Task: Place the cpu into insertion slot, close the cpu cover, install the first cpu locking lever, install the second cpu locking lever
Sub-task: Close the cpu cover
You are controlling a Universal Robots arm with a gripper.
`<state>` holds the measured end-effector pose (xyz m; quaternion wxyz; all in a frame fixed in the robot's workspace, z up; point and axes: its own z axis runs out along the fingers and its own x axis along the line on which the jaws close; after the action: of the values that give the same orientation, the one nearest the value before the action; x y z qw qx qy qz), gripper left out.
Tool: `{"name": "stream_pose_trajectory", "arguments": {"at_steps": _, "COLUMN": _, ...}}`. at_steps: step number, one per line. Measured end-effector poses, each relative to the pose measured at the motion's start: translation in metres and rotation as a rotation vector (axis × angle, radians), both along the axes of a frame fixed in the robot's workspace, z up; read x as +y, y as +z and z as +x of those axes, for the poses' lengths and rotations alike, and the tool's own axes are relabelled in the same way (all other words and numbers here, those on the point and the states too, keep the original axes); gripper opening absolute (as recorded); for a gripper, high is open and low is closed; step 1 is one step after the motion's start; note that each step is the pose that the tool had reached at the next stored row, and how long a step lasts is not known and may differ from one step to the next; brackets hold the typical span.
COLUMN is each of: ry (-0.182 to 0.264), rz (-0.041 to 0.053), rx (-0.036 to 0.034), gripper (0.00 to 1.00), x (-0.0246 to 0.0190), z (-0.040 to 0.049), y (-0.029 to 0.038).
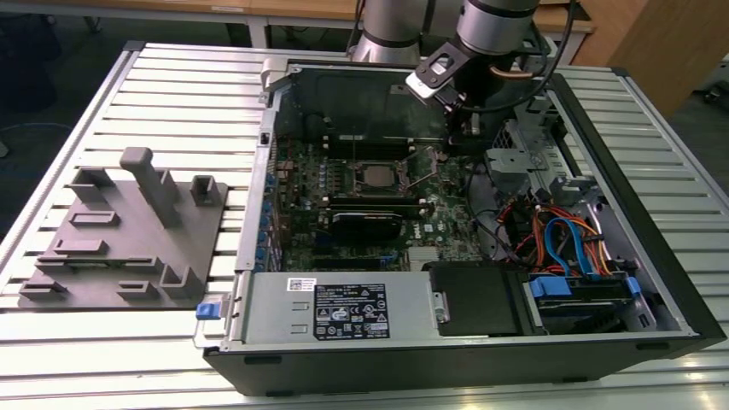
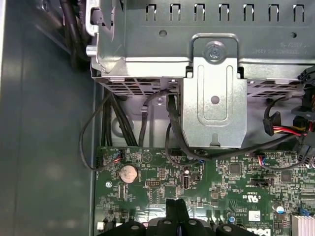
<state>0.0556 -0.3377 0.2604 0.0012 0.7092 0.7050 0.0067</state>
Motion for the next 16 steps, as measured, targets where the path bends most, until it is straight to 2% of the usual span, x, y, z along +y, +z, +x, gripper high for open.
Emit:
{"name": "stream_pose_trajectory", "arguments": {"at_steps": 12, "ry": 0.000, "rz": 0.0002, "rx": 0.0001, "gripper": 0.10, "x": 0.0003, "z": 0.0028, "y": -0.0019}}
{"name": "stream_pose_trajectory", "arguments": {"at_steps": 16, "ry": 0.000, "rz": 0.0006, "rx": 0.0001, "gripper": 0.10, "x": 0.0003, "z": 0.0036, "y": -0.0058}}
